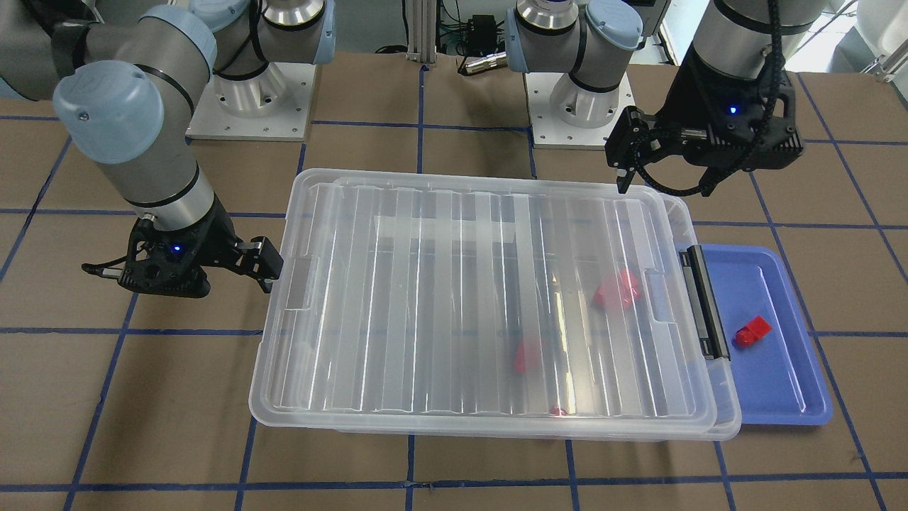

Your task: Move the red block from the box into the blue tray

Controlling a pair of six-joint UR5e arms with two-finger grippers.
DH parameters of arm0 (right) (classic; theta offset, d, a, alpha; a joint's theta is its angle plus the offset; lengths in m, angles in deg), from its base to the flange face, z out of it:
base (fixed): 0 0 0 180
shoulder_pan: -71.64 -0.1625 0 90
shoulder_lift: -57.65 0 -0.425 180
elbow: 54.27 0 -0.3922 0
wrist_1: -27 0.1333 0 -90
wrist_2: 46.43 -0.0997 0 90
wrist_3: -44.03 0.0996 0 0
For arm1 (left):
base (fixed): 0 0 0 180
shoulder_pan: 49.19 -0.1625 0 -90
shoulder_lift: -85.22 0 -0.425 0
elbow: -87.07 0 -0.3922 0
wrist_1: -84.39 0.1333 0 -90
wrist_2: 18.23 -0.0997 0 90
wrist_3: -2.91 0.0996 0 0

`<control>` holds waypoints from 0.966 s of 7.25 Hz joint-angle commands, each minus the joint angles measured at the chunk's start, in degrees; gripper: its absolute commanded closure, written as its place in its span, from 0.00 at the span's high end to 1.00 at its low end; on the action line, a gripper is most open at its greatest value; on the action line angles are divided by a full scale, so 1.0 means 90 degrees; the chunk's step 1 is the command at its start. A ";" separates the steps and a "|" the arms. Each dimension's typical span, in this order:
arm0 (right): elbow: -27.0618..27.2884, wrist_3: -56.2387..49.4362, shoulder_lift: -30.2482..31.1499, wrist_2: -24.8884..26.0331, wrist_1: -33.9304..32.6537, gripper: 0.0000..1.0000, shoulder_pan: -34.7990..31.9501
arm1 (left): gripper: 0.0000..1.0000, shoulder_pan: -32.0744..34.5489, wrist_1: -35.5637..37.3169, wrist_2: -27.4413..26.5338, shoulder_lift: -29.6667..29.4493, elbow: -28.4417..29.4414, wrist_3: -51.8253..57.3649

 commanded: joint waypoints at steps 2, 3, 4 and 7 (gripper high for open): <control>-0.0655 0.0021 0.0716 0.0191 0.1456 1.00 -0.0212 | 1.00 0.0105 -0.0003 0.0307 -0.0057 0.0066 -0.0033; -0.1307 0.0069 0.0806 0.0239 0.2394 1.00 -0.0417 | 1.00 0.0115 -0.0032 0.0280 0.0020 -0.0040 -0.0033; -0.1923 0.0070 0.0710 0.0240 0.3032 1.00 -0.0419 | 1.00 0.0048 -0.0119 0.0318 0.0060 -0.0041 -0.0043; -0.2298 0.0079 0.0612 0.0143 0.3078 1.00 -0.0350 | 1.00 0.0028 -0.0110 0.0211 0.0100 -0.0080 -0.0024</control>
